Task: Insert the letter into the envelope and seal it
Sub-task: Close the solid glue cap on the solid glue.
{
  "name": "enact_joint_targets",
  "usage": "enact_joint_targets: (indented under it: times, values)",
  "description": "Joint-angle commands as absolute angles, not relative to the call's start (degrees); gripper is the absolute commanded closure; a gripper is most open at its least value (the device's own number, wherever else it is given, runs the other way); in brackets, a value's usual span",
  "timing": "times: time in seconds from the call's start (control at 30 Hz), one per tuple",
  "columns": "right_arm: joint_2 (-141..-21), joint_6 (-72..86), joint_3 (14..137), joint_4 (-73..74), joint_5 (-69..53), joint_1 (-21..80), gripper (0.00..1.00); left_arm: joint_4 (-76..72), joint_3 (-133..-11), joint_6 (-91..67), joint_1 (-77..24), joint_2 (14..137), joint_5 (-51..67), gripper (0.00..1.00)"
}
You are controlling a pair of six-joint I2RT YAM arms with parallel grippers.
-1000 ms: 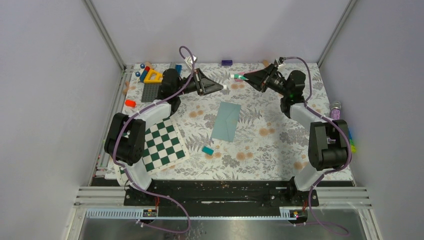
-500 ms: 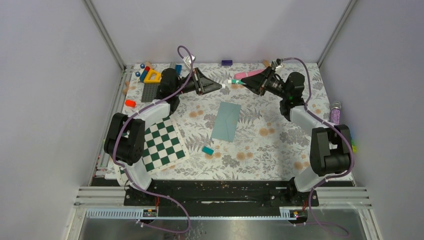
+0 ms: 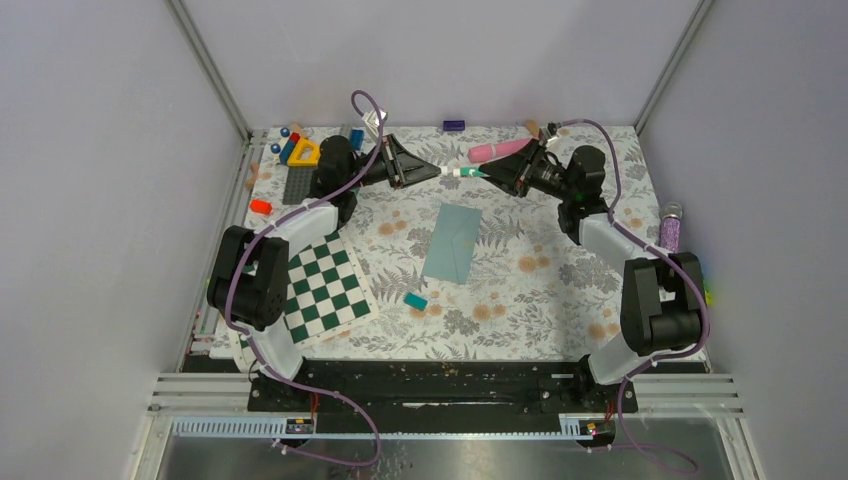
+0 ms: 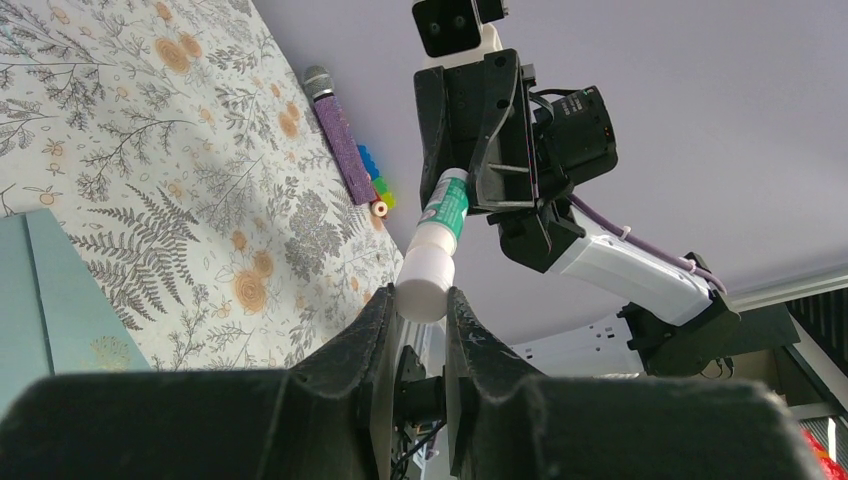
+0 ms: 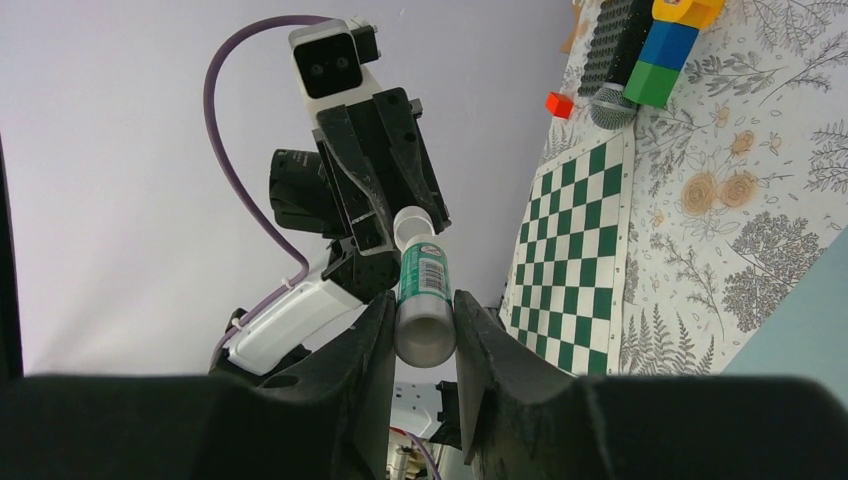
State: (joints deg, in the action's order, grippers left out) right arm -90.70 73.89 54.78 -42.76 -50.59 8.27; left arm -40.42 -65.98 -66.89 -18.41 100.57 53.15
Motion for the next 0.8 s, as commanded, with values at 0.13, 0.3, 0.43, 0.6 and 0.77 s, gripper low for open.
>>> enact_joint_targets:
  times: [0.13,0.3,0.43,0.6,0.77]
  values:
    - [-88.85,73.12,55.76,-44.86,-51.59,9.58,0.87,-42.11,-67.33,-65.22,-18.35,97.39,53.79,1.0]
    - [-89.08,73.32,55.89,-45.09,-51.57,9.69,0.87,-41.85,-67.53,-65.13,-18.78,97.55,53.97,1.0]
    - [-89.27,73.3,55.9,-45.1,-51.5,9.76,0.87,-42.13,-67.62,-65.46,-19.03,97.77,54.03,1.0]
    - [-89.73,73.45,56.05,-45.22,-51.5,9.85,0.87,-42.34,-67.83,-65.65,-19.2,97.9,54.16,1.0]
    - [-89.94,73.4,56.27,-45.15,-51.55,9.96,0.87,-42.37,-68.02,-65.74,-19.32,98.0,54.32,1.0]
